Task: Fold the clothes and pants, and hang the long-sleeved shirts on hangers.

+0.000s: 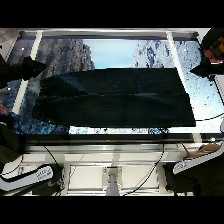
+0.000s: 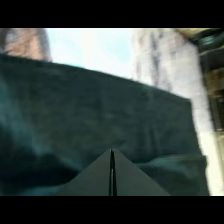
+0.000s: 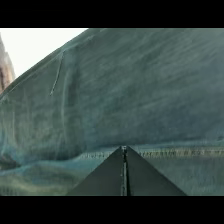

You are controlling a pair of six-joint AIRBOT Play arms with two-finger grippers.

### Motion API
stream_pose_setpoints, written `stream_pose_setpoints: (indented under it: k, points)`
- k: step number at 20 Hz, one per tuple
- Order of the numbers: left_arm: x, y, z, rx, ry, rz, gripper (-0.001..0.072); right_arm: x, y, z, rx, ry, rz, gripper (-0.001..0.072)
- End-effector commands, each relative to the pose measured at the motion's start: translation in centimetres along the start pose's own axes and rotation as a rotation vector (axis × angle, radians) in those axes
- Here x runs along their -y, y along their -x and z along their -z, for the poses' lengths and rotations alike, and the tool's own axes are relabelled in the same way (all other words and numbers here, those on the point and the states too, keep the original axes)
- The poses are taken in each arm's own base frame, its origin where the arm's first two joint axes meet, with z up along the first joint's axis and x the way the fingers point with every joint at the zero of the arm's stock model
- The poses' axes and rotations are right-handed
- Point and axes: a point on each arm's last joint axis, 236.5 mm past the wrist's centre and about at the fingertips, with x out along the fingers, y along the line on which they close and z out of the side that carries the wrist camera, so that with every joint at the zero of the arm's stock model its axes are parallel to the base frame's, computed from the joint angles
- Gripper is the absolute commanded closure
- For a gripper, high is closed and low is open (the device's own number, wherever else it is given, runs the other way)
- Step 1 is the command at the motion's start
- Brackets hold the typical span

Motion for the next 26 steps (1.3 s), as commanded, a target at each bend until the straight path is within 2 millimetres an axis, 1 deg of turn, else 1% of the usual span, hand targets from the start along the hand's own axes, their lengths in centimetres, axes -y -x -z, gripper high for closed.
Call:
stream_pose_setpoints:
  k: [1, 2, 3, 6, 8, 10, 11, 14, 15, 17, 18, 19, 20, 21, 22, 23, 25, 26]
  points:
    - [-1.3, 2.3, 2.2, -0.048, -0.011, -0.146, 0.0679, 0.2, -0.3, 3.1, -0.027, -0.005, -0.009, 0.0692]
    - [-1.4, 3.0, 3.1, -0.051, 0.008, -0.172, 0.0679, 0.9, -0.4, 4.7, -0.032, -0.028, -0.007, 0.0692]
    - [-1.7, 3.7, 4.5, -0.058, 0.031, -0.192, 0.0678, 1.2, -0.3, 6.4, -0.037, -0.05, -0.017, 0.0693]
    - [-2.7, 5.6, 9.3, -0.06, 0.119, -0.219, 0.0679, 0.9, 0.7, 11.8, -0.015, -0.091, -0.092, 0.0692]
    - [-3.9, 6.8, 12.5, -0.043, 0.195, -0.247, 0.0679, 1.9, 1.3, 15.1, 0.028, -0.134, -0.084, 0.0692]
    - [-5.1, 8.2, 15.2, 0.001, 0.28, -0.281, 0.0678, 2.8, 1.8, 18.2, 0.078, -0.21, -0.081, 0.0691]
    - [-5.6, 8.8, 16.2, 0.025, 0.313, -0.295, 0.0678, 3.1, 2.0, 19.5, 0.1, -0.237, -0.082, 0.0691]
    - [-6.7, 10.2, 18.6, 0.108, 0.426, -0.331, 0.0678, 4.0, 2.3, 22.1, 0.196, -0.315, -0.047, 0.069]
    - [-7.2, 10.5, 19.4, 0.131, 0.46, -0.349, 0.0678, 4.0, 2.1, 23.0, 0.205, -0.343, -0.036, 0.0689]
    - [-8.6, 11.4, 20.7, 0.158, 0.512, -0.408, 0.0668, 5.0, 1.6, 25.2, 0.201, -0.4, 0.016, 0.0678]
    - [-9.2, 11.7, 21.2, 0.161, 0.513, -0.436, 0.0565, 5.9, 1.4, 26.2, 0.188, -0.415, 0.059, 0.0616]
    - [-10.0, 11.9, 21.5, 0.166, 0.514, -0.464, 0.0336, 7.0, 1.3, 27.2, 0.165, -0.45, 0.109, 0.0388]
    - [-10.5, 11.9, 22.0, 0.158, 0.525, -0.48, 0.0153, 8.1, 1.2, 27.9, 0.156, -0.481, 0.158, 0.0187]
    - [-11.2, 11.7, 22.8, 0.146, 0.571, -0.493, 0.0126, 8.9, 1.3, 28.3, 0.152, -0.5, 0.191, 0.0099]
    - [-11.9, 11.3, 23.5, 0.137, 0.619, -0.496, 0.0126, 9.2, 1.2, 28.4, 0.148, -0.498, 0.209, 0.0082]
    - [-12.8, 10.9, 24.3, 0.126, 0.653, -0.502, 0.0126, 8.9, 1.0, 28.5, 0.138, -0.48, 0.21, 0.0022]
    - [-14.4, 9.8, 25.9, 0.099, 0.732, -0.507, 0.0126, 7.9, 0.3, 28.8, 0.105, -0.445, 0.198, 0.0019]
    - [-15.1, 9.3, 26.4, 0.09, 0.759, -0.503, 0.0126, 7.4, 0.0, 29.2, 0.083, -0.457, 0.188, 0.0021]
